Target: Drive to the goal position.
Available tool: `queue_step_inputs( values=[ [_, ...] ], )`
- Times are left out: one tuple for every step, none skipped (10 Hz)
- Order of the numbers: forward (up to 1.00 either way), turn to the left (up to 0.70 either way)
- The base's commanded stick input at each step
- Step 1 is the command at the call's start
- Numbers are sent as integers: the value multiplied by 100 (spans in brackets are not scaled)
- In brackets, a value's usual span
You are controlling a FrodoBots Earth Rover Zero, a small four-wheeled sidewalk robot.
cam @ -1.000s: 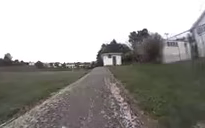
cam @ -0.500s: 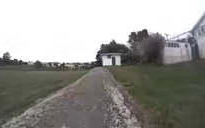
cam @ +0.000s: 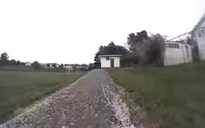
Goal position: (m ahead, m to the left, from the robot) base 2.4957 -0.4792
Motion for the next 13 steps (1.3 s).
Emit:
queue_step_inputs(
  values=[
    [100, 0],
    [100, 0],
    [100, 0],
    [100, 0],
    [100, 0],
    [100, 0],
    [100, 0],
    [100, 0],
    [100, 0],
    [100, 0],
    [100, 0],
    [100, 0],
    [100, 0]
  ],
)
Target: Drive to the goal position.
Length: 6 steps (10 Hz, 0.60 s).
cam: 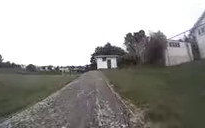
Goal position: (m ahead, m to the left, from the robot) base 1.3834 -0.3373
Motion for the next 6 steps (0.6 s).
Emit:
queue_step_inputs(
  values=[
    [100, 0],
    [100, 0],
    [100, 0],
    [100, 6],
    [100, 24],
    [100, 27]
  ],
)
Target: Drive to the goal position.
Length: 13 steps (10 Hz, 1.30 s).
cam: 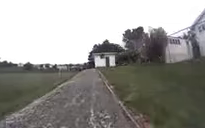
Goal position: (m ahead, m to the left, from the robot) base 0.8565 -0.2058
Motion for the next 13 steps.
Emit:
queue_step_inputs(
  values=[
    [100, 27],
    [100, 27],
    [100, 27],
    [100, 27],
    [100, 27],
    [100, 27],
    [100, 27],
    [100, 27],
    [100, 27],
    [100, 27],
    [100, 19],
    [100, 12],
    [100, 4]
  ],
)
